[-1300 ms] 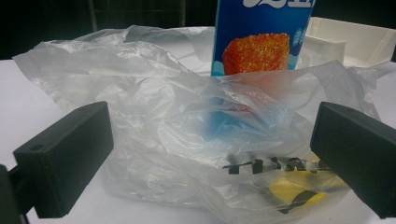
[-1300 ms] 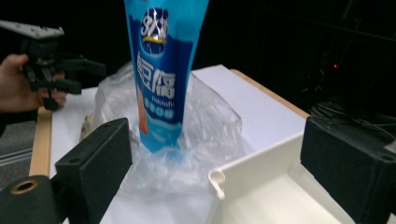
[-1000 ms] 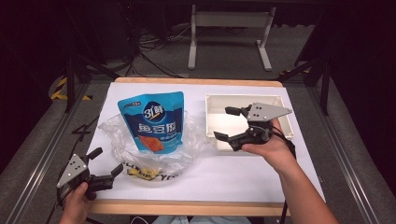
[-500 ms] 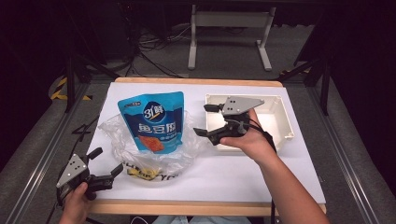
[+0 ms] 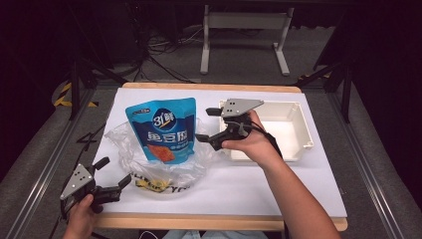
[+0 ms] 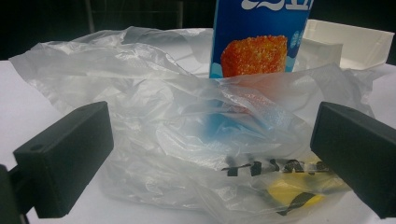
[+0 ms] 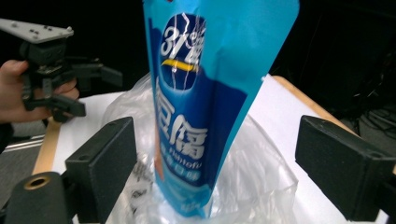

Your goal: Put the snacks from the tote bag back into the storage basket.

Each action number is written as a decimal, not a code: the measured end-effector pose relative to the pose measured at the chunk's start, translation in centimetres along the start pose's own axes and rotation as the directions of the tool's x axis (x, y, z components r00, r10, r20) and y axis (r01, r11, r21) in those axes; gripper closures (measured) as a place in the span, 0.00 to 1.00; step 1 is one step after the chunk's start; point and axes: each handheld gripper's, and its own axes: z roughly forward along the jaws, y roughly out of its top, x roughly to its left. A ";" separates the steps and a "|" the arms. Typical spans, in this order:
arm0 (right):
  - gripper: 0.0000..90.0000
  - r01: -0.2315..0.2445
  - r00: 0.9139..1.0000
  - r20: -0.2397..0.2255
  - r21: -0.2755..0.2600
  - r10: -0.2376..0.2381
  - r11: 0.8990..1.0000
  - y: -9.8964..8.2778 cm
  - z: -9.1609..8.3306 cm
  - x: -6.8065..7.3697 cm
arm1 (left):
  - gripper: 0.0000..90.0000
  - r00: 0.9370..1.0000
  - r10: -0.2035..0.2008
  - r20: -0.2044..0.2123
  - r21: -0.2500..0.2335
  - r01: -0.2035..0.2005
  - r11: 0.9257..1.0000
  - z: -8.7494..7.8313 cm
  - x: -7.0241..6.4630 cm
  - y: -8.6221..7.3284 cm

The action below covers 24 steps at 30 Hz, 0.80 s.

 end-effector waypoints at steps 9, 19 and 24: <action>0.20 -0.098 0.993 -0.061 0.018 0.099 0.995 -0.7 2.7 -0.6 | 0.00 1.000 -0.003 0.001 -0.003 0.003 1.000 0.0 0.0 0.0; 0.19 -0.023 0.996 -0.085 0.014 0.024 1.000 -2.2 6.6 -0.6 | 0.00 1.000 -0.006 0.001 -0.008 0.006 1.000 -0.1 0.1 0.0; 0.22 0.007 0.996 -0.085 0.017 -0.006 1.000 -2.4 8.0 -0.1 | 0.00 1.000 -0.007 0.002 -0.008 0.007 1.000 -0.1 0.1 0.0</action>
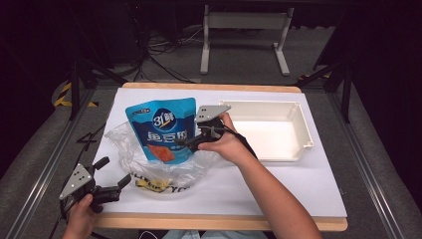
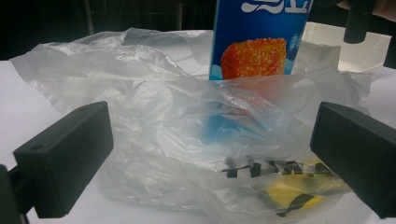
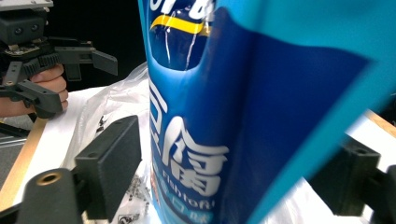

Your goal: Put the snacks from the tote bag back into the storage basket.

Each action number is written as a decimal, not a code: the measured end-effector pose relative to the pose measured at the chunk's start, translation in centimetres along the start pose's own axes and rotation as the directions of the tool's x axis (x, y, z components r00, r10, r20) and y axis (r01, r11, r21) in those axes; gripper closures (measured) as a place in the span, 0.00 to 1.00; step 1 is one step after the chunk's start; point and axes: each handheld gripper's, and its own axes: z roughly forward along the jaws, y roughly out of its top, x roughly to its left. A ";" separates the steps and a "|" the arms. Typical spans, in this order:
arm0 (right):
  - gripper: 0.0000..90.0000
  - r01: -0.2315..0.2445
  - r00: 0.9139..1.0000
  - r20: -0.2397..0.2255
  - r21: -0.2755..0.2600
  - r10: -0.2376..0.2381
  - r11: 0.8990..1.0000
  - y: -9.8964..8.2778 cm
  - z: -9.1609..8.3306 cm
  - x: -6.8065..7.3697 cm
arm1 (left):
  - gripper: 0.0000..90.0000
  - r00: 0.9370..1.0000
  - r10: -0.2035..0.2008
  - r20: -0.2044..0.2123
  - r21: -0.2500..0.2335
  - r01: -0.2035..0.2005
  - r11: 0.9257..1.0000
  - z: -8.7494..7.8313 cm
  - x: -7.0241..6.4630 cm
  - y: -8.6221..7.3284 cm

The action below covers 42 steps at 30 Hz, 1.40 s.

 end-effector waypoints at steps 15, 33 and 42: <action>0.17 0.036 0.999 -0.029 -0.011 -0.036 0.999 -1.2 3.1 0.2 | 0.00 1.000 -0.001 0.005 -0.001 0.001 1.000 -0.1 0.0 0.0; 0.49 0.062 0.994 -0.096 0.051 -0.057 0.997 -1.8 3.6 0.0 | 0.00 1.000 -0.003 0.002 0.001 0.003 1.000 0.0 0.1 0.0; 0.58 0.071 0.994 -0.092 0.057 -0.065 0.996 -1.8 3.5 0.1 | 0.00 1.000 -0.006 0.002 0.001 0.006 1.000 0.0 0.1 0.0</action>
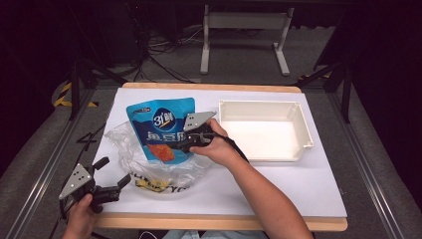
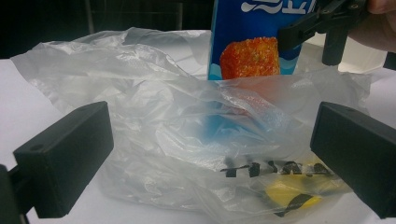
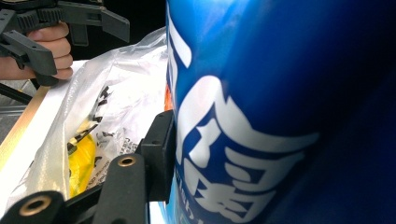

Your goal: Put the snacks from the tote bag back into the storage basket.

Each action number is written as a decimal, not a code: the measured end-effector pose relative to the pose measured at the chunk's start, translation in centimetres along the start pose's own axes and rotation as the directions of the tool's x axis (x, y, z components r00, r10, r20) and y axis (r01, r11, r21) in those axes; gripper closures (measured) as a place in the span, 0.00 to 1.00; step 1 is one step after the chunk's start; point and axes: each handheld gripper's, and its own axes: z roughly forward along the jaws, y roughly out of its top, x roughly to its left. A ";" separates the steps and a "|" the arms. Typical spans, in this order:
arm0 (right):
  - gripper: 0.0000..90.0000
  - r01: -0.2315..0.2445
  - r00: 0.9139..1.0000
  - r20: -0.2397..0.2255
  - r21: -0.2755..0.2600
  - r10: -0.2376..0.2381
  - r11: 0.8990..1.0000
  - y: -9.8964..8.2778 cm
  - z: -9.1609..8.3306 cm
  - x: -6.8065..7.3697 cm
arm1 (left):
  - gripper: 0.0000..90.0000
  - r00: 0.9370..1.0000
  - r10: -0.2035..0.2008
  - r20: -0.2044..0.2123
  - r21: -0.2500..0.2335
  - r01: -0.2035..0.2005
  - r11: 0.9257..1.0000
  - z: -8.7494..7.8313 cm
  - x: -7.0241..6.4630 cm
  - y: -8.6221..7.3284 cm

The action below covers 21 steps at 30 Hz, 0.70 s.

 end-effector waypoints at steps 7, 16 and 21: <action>0.58 -0.016 1.000 0.012 0.013 0.016 1.000 0.2 0.1 0.2 | 0.00 1.000 -0.002 -0.002 0.000 0.002 1.000 0.0 0.0 0.0; 0.60 -0.011 1.000 0.028 0.033 0.010 0.999 1.2 0.2 0.4 | 0.00 1.000 -0.007 -0.001 -0.004 0.007 1.000 -0.1 0.1 0.0; 0.60 0.003 1.000 0.019 0.025 -0.003 1.000 2.1 0.0 0.6 | 0.00 1.000 -0.006 0.000 -0.006 0.006 1.000 -0.1 0.1 0.0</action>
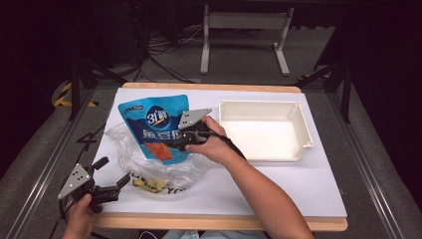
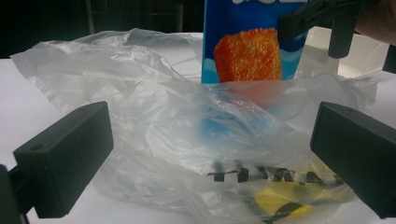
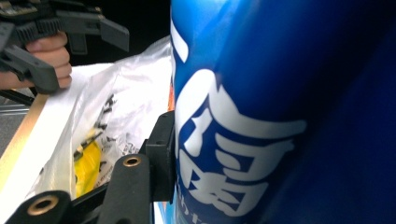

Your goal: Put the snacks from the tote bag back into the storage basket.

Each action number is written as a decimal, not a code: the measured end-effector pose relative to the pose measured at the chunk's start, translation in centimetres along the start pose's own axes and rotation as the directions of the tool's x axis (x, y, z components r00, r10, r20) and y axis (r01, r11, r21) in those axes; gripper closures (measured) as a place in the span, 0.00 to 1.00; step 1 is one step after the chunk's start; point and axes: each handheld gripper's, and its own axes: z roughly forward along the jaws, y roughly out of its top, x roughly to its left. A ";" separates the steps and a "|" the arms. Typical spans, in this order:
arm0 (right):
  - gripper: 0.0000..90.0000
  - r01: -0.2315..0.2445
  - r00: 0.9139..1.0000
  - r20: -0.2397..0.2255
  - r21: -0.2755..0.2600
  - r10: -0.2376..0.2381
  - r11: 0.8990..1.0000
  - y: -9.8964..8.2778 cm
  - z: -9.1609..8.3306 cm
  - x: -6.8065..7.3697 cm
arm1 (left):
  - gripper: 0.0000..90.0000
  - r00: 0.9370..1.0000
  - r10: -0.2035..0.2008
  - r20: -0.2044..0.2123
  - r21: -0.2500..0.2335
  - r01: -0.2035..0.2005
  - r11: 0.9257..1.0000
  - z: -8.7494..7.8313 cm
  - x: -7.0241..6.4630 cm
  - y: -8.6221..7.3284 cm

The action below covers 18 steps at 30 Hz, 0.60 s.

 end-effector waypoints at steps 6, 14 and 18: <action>0.60 0.030 1.000 -0.002 -0.009 -0.030 1.000 2.0 -1.1 0.2 | 0.00 1.000 -0.002 0.000 -0.004 0.002 1.000 0.0 0.0 0.0; 0.60 0.046 0.999 0.001 -0.027 -0.046 0.999 3.9 -2.7 0.4 | 0.00 1.000 -0.002 -0.003 -0.009 0.002 1.000 0.1 0.0 0.0; 0.60 0.048 0.999 -0.003 -0.050 -0.048 0.998 4.9 -3.6 0.6 | 0.00 1.000 -0.003 -0.001 -0.008 0.003 1.000 0.1 0.0 0.0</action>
